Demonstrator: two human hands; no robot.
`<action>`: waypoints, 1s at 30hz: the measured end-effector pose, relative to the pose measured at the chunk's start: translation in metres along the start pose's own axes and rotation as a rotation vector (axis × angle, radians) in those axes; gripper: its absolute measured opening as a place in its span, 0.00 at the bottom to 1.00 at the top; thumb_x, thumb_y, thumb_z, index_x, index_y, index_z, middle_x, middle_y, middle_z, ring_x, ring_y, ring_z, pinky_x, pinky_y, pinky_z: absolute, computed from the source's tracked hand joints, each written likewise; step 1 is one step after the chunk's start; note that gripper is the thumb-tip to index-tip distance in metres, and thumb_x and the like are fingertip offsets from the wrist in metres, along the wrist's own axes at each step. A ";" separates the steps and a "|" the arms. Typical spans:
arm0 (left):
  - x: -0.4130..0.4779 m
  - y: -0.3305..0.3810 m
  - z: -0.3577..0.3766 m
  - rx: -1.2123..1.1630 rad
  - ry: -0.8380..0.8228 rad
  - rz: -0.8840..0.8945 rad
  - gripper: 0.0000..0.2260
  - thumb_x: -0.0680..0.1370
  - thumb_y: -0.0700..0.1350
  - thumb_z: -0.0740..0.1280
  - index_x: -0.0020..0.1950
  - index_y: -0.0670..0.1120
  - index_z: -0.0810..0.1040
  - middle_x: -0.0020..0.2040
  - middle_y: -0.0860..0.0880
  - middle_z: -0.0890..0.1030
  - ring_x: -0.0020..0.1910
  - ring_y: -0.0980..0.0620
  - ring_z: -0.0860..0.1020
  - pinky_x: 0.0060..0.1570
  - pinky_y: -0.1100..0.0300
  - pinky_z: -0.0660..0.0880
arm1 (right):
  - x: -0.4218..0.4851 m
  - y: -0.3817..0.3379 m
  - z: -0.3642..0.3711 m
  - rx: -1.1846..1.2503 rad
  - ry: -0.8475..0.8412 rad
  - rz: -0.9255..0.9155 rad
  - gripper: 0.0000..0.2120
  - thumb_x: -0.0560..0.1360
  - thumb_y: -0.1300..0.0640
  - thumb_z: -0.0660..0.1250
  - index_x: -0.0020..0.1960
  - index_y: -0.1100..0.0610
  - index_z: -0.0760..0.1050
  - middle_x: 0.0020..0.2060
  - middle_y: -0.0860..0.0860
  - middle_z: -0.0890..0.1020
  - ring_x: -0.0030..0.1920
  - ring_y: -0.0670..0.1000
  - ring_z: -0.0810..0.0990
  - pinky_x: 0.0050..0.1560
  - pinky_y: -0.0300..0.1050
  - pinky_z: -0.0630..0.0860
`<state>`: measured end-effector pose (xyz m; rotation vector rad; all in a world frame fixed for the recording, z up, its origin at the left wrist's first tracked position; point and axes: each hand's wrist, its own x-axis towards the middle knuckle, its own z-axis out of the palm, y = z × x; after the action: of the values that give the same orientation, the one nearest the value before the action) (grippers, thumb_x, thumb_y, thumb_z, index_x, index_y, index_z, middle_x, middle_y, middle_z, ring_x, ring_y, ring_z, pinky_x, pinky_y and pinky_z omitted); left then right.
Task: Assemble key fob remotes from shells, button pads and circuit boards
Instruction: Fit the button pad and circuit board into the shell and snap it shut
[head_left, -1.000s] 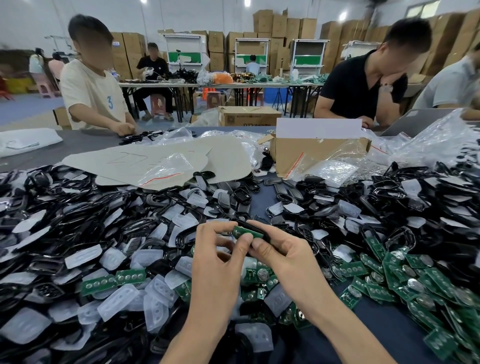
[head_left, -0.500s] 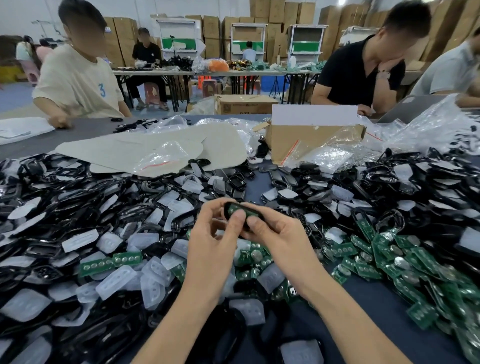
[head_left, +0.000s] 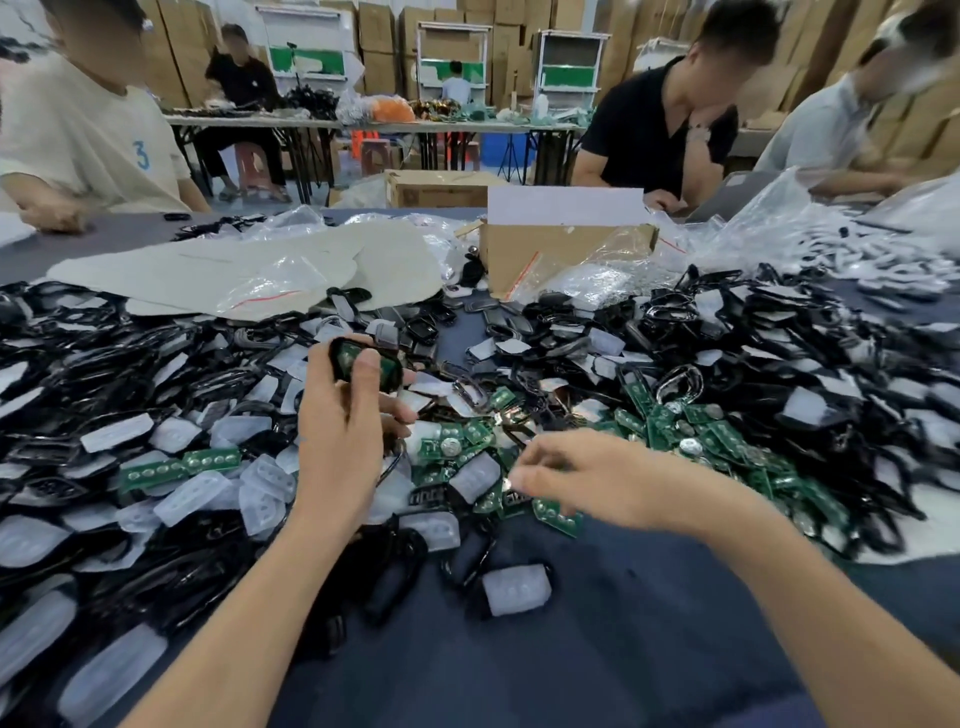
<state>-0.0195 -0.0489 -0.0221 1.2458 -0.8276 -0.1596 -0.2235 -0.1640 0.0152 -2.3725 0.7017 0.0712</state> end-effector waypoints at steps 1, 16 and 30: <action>-0.001 0.000 0.000 0.003 -0.007 -0.007 0.06 0.84 0.52 0.60 0.49 0.62 0.70 0.38 0.55 0.81 0.31 0.48 0.81 0.28 0.59 0.77 | -0.008 0.004 0.005 -0.067 -0.048 0.010 0.13 0.79 0.36 0.63 0.55 0.43 0.77 0.47 0.40 0.80 0.45 0.38 0.80 0.45 0.36 0.74; -0.013 -0.007 0.001 0.069 -0.145 -0.120 0.16 0.82 0.51 0.64 0.69 0.59 0.70 0.42 0.42 0.82 0.32 0.52 0.80 0.34 0.61 0.78 | -0.030 0.019 0.052 0.471 0.119 0.033 0.04 0.82 0.52 0.65 0.52 0.51 0.70 0.46 0.48 0.86 0.43 0.46 0.83 0.46 0.45 0.80; -0.015 -0.015 0.011 0.154 -0.229 -0.176 0.15 0.81 0.51 0.66 0.64 0.66 0.70 0.32 0.53 0.81 0.27 0.56 0.76 0.28 0.65 0.71 | 0.087 -0.021 0.060 1.295 0.428 -0.114 0.07 0.82 0.61 0.65 0.55 0.56 0.82 0.41 0.58 0.84 0.34 0.52 0.80 0.41 0.42 0.80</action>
<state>-0.0319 -0.0547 -0.0414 1.4639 -0.9397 -0.3919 -0.1314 -0.1552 -0.0392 -1.1514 0.5277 -0.7345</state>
